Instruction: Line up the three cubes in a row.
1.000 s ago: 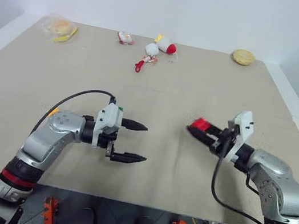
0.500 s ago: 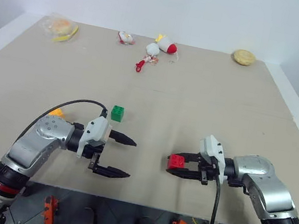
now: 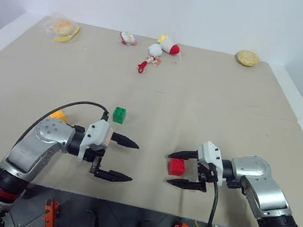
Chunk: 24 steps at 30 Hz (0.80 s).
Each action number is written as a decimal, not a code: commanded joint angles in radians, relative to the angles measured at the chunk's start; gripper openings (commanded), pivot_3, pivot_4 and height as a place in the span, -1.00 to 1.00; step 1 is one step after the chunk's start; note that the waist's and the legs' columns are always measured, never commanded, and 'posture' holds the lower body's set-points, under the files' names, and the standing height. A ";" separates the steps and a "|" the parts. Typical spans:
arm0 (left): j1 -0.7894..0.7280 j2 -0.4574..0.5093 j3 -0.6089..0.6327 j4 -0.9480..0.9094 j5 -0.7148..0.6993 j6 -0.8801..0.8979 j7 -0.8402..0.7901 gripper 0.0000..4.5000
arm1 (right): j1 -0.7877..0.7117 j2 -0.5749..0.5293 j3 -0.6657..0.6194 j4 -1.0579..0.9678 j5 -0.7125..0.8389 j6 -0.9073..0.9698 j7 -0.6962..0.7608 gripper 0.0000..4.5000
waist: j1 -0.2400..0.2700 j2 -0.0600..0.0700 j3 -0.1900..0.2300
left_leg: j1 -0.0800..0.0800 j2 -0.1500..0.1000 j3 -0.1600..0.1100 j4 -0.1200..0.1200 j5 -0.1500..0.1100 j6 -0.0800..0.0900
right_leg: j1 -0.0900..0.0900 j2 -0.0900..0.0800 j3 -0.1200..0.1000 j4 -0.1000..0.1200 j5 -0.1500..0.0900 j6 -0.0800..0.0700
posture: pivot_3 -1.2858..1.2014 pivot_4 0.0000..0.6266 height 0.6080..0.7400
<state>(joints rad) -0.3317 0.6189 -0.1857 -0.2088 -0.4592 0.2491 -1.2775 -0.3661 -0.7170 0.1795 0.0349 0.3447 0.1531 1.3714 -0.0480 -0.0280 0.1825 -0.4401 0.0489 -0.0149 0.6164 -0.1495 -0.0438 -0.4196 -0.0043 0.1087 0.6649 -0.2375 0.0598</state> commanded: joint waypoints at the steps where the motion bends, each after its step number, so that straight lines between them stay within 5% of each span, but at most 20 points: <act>1: 0.010 -0.033 0.067 -0.051 -0.034 0.031 0.102 1.00 | -0.015 -0.007 -0.083 -0.095 0.088 0.070 -0.026 0.99 | 0.000 0.000 0.000 | 0.000 0.000 0.000 0.000 0.000 0.000 | 0.000 0.000 0.000 0.000 0.000 0.000 | 0.03 -0.52 0.94; 7: 0.002 -0.208 0.174 -0.148 0.017 0.179 0.569 1.00 | -0.092 0.043 -0.227 -0.223 0.241 0.282 -0.252 0.99 | 0.000 -0.001 0.000 | 0.000 0.000 -0.001 0.001 0.000 0.000 | 0.001 0.000 0.000 0.000 0.001 0.002 | 0.03 -0.52 0.94; 12: 0.018 -0.383 0.200 -0.193 0.146 0.261 0.945 1.00 | -0.128 0.137 -0.210 -0.309 0.235 0.355 -0.428 0.99 | 0.000 -0.001 0.000 | 0.001 0.000 -0.003 0.001 0.000 0.000 | 0.003 0.001 -0.001 0.000 0.001 0.002 | 0.03 -0.52 0.94; 24: 0.021 -0.535 0.127 -0.030 0.337 0.308 1.206 1.00 | -0.174 0.191 -0.172 -0.255 0.179 0.301 -0.445 0.99 | 0.000 -0.001 0.000 | 0.001 -0.001 -0.003 0.002 0.000 0.000 | 0.003 0.001 0.000 0.000 0.002 0.003 | 0.03 -0.52 0.94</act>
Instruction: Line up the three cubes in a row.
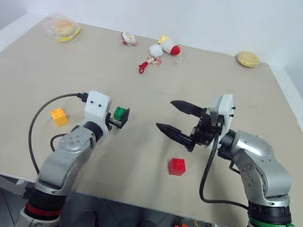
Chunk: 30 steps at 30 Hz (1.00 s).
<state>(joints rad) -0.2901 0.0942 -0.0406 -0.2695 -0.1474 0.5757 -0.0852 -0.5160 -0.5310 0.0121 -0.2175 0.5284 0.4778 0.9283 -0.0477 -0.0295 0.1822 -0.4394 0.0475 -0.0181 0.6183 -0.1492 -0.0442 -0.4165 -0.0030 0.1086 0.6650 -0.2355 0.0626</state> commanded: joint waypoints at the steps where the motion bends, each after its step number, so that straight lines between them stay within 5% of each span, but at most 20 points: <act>1: -0.026 -0.016 -0.023 0.048 0.029 -0.021 0.011 1.00 | -0.028 0.007 -0.004 -0.001 -0.005 -0.024 -0.003 0.99 | 0.000 0.000 0.000 | 0.000 0.000 0.000 0.000 0.000 0.000 | 0.000 0.000 0.000 0.000 0.000 0.000 | 0.03 -0.52 0.94; 16: -0.086 -0.034 -0.023 0.190 0.074 -0.082 0.013 1.00 | -0.033 0.014 -0.008 -0.008 -0.003 -0.022 -0.017 0.99 | 0.000 0.000 0.000 | -0.001 0.000 0.000 -0.001 0.000 0.000 | 0.000 0.000 0.000 0.000 0.000 0.000 | 0.03 -0.52 0.94; 25: -0.095 -0.025 -0.022 0.204 0.095 -0.120 0.006 -0.41 | -0.035 0.014 -0.012 0.000 -0.003 -0.021 -0.018 1.00 | 0.000 0.000 0.000 | -0.001 0.000 0.000 -0.001 0.000 0.000 | 0.000 0.000 0.000 0.000 0.000 0.000 | 0.03 -0.52 0.94; 29: -0.104 -0.004 -0.023 0.213 0.078 -0.142 -0.049 -0.40 | -0.023 0.008 -0.010 -0.014 0.009 -0.003 -0.012 1.00 | 0.000 0.000 0.000 | -0.001 0.000 0.000 -0.001 0.000 0.000 | -0.001 0.000 0.000 0.000 0.000 0.000 | 0.03 -0.52 0.94; 30: -0.095 0.043 -0.033 0.190 0.019 -0.172 -0.188 -0.40 | 0.014 -0.022 -0.009 -0.043 0.023 0.009 0.022 1.00 | 0.000 0.000 0.000 | -0.001 0.000 0.000 -0.001 0.000 0.000 | -0.001 0.000 0.000 0.000 0.000 0.000 | 0.03 -0.52 0.94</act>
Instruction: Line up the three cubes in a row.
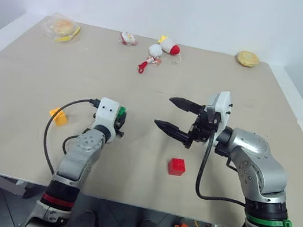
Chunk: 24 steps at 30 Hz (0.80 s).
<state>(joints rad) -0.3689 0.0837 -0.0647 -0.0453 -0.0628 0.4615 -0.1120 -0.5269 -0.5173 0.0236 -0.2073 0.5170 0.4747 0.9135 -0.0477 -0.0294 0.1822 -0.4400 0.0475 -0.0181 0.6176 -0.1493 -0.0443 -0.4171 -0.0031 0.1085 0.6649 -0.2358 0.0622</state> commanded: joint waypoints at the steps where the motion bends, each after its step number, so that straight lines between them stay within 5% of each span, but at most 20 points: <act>1: -0.004 0.105 -0.023 -0.060 -0.114 -0.086 -0.293 -0.40 | 0.058 -0.063 -0.020 -0.076 0.042 0.020 0.067 1.00 | 0.000 0.000 0.000 | 0.000 0.000 0.000 0.000 0.000 0.000 | 0.000 0.000 0.000 0.000 0.000 0.000 | 0.03 -0.52 0.94; 6: 0.066 0.317 -0.077 -0.153 -0.297 -0.167 -0.765 -0.40 | 0.164 -0.190 -0.021 -0.139 0.063 0.024 0.189 1.00 | 0.000 0.000 0.000 | -0.001 0.000 0.001 -0.002 -0.002 -0.003 | -0.001 -0.001 -0.001 0.000 -0.004 -0.002 | 0.03 -0.52 0.94; 11: 0.073 0.442 -0.142 -0.117 -0.301 -0.230 -0.998 -0.40 | 0.227 -0.273 -0.034 -0.167 0.068 -0.007 0.273 1.00 | 0.000 0.000 0.000 | 0.000 0.001 0.001 -0.002 -0.003 -0.003 | -0.001 -0.001 -0.001 0.000 -0.005 -0.002 | 0.03 -0.52 0.94; 24: -0.018 0.406 -0.223 -0.006 -0.247 -0.268 -1.083 -0.40 | 0.268 -0.318 -0.049 -0.205 0.088 -0.002 0.276 1.00 | 0.000 0.000 0.000 | 0.000 0.001 0.002 0.000 -0.003 -0.003 | -0.001 -0.002 -0.001 0.000 -0.005 -0.001 | 0.03 -0.52 0.94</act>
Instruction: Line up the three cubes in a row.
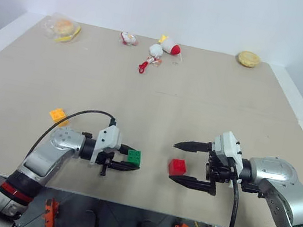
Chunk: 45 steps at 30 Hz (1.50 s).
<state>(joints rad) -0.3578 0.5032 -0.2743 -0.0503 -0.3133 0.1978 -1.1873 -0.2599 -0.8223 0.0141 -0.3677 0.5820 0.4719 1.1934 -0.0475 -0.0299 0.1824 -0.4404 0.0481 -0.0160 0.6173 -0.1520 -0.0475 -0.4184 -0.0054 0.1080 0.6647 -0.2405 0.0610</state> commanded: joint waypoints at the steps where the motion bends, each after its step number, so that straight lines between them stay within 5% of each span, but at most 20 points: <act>1: -0.040 -0.019 -0.017 0.003 0.005 0.000 -0.011 -0.40 | 0.002 -0.014 -0.039 -0.046 0.024 0.002 -0.004 1.00 | 0.000 0.000 0.000 | 0.000 0.000 0.000 0.000 0.000 0.000 | 0.000 0.000 0.000 0.000 0.000 0.000 | 0.03 -0.52 0.94; 21: -0.137 -0.052 -0.076 0.111 0.077 -0.038 -0.064 -0.40 | -0.003 -0.007 -0.039 -0.065 0.036 0.029 -0.049 1.00 | 0.000 0.000 0.000 | -0.001 0.000 -0.001 0.000 0.000 0.000 | 0.000 0.001 0.000 0.000 0.000 0.001 | 0.03 -0.52 0.94; 23: -0.138 -0.051 -0.075 0.112 0.080 -0.037 -0.066 0.06 | -0.004 -0.007 -0.038 -0.063 0.036 0.028 -0.048 1.00 | 0.000 0.000 0.000 | -0.001 0.000 -0.001 0.000 0.000 0.000 | 0.000 0.001 0.000 0.000 0.000 0.001 | 0.03 -0.52 0.94; 29: -0.137 -0.049 -0.072 0.110 0.086 -0.031 -0.064 0.97 | -0.014 -0.004 -0.032 -0.051 0.033 0.026 -0.045 1.00 | 0.000 0.000 0.000 | -0.001 0.000 -0.001 0.000 0.000 0.000 | 0.000 0.001 0.000 0.000 0.000 0.001 | 0.03 -0.52 0.94; 35: -0.127 -0.052 0.032 0.009 -0.014 0.068 -0.001 0.99 | -0.022 0.002 -0.053 -0.051 0.068 0.044 -0.045 1.00 | 0.000 0.000 0.000 | -0.001 0.000 -0.001 0.001 0.000 0.000 | 0.000 0.001 0.000 0.000 0.000 0.001 | 0.03 -0.52 0.94; 45: -0.006 -0.029 0.371 -0.289 -0.208 0.342 0.354 0.99 | -0.126 0.083 -0.080 -0.049 0.174 0.108 -0.130 1.00 | 0.000 0.000 0.000 | 0.001 0.001 -0.002 0.000 0.000 0.000 | 0.002 0.002 -0.001 0.001 0.001 0.001 | 0.03 -0.52 0.94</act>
<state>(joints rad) -0.3730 0.4613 0.0253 -0.2830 -0.4888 0.5181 -0.8902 -0.3627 -0.7512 -0.0462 -0.3988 0.7317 0.5768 1.0789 -0.0480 -0.0299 0.1825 -0.4392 0.0488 -0.0186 0.6179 -0.1519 -0.0471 -0.4163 -0.0034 0.1071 0.6654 -0.2399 0.0621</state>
